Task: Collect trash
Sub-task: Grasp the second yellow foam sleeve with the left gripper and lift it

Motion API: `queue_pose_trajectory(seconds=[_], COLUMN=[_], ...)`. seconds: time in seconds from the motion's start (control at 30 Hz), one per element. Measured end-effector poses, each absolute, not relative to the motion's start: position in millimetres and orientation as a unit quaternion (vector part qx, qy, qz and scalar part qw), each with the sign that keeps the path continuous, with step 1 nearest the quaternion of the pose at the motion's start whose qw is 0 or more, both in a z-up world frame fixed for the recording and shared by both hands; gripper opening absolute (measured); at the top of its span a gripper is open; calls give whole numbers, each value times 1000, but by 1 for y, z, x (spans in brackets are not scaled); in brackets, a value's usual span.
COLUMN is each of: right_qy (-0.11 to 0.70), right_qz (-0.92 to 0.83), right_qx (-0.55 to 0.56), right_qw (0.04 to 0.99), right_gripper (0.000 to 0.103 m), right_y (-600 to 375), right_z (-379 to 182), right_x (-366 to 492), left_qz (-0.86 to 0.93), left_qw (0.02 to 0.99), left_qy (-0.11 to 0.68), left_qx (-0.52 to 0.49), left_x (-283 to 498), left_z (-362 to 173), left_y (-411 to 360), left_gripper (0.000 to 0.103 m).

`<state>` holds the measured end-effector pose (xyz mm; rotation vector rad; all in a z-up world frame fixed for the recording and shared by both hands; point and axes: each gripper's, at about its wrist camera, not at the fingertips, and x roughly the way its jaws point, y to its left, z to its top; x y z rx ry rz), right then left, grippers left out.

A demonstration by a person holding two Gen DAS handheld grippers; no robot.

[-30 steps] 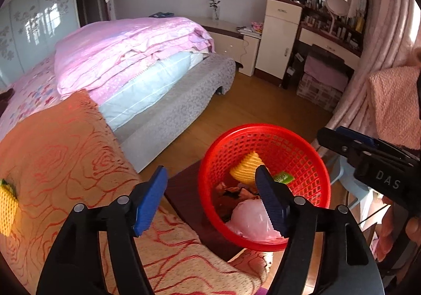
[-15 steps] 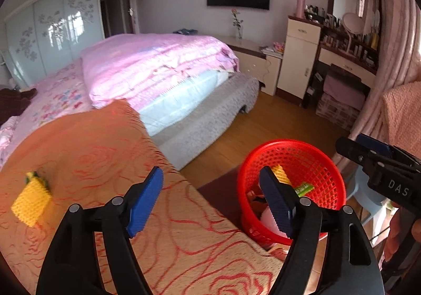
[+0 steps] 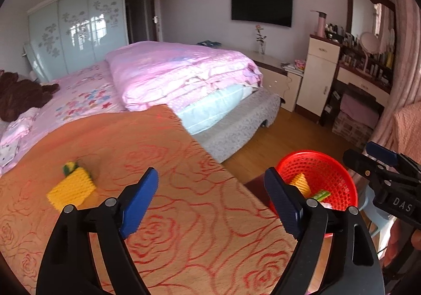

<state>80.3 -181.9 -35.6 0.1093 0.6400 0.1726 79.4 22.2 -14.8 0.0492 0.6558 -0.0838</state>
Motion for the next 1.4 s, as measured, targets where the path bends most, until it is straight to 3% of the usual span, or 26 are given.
queue_pose_trajectory(seconds=[0.67, 1.1, 1.13, 1.2, 1.4], right_qy=[321, 348, 349, 349, 351], right_qz=[163, 155, 155, 154, 156], right_qx=[31, 43, 44, 44, 43], right_qw=[932, 923, 923, 923, 922], right_gripper=[80, 80, 80, 80, 80], right_y=[-103, -104, -105, -106, -103], right_z=[-26, -47, -48, -48, -50], right_x=[78, 86, 86, 87, 85], left_qz=[90, 50, 51, 45, 35], left_qw=[930, 915, 914, 912, 911], left_qy=[352, 392, 394, 399, 404], left_qx=[-49, -82, -82, -82, -76], left_x=[78, 110, 111, 114, 110], left_z=[-34, -60, -62, -64, -68], left_y=[177, 209, 209, 208, 204], left_gripper=[81, 79, 76, 57, 18])
